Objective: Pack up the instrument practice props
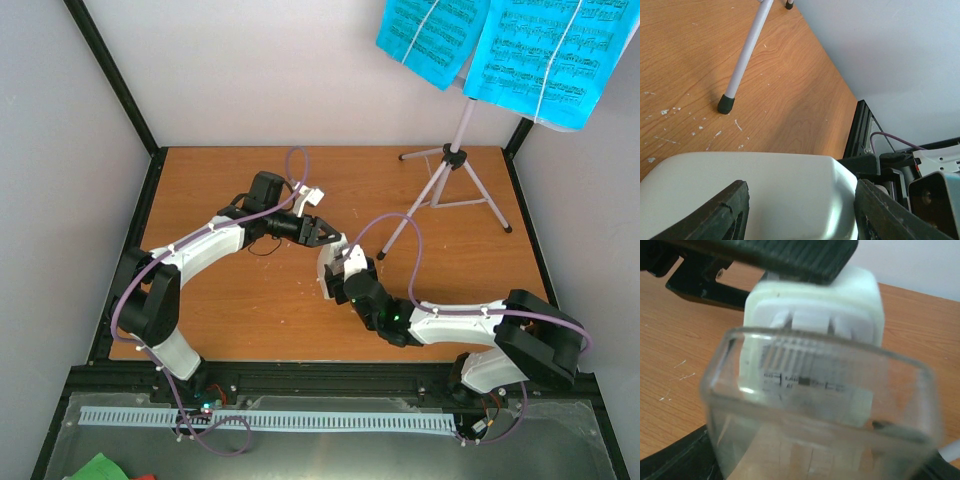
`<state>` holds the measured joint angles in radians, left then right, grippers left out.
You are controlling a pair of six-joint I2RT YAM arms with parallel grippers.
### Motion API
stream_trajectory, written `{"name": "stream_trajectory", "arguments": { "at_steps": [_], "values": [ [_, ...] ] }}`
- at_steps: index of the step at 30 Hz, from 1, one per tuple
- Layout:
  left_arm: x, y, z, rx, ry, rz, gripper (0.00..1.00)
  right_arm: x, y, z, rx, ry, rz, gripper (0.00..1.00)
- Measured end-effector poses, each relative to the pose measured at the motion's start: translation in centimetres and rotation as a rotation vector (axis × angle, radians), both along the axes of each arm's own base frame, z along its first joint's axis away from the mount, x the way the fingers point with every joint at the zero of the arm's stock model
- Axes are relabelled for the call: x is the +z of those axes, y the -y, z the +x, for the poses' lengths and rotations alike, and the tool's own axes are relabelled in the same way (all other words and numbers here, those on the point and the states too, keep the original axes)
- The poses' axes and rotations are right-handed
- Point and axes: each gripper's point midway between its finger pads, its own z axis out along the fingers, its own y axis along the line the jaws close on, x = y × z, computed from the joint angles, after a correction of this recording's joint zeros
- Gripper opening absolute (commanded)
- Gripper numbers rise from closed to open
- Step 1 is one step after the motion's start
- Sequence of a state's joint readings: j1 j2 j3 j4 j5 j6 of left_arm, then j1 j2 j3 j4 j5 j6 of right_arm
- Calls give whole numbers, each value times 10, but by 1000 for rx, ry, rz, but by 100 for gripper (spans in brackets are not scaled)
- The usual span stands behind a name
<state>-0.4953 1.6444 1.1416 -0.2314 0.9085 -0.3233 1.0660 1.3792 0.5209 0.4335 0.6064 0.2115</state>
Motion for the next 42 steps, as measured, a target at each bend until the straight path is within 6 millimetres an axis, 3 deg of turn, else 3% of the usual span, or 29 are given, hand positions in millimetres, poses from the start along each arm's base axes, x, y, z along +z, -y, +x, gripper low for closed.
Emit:
{"name": "stream_trajectory", "arguments": {
  "at_steps": [12,16,22,28,33,38,42],
  "values": [
    [-1,0,1,6,3,5,59,9,-2,13,61,-38,10,77],
    [-1,0,1,7,3,5,59,11,-2,16,69,-43,9,83],
    [-1,0,1,7,3,5,59,9,-4,14,90,-57,4,99],
    [-1,-1,2,13,6,11,63,38,3,8,109,-22,79,100],
    [-3,-2,3,24,10,23,77,66,19,2,134,14,159,100],
    [-4,-7,7,58,35,60,95,77,45,-5,145,29,215,100],
    [-2,-19,11,117,75,102,100,85,73,-4,114,53,269,100]
  ]
}}
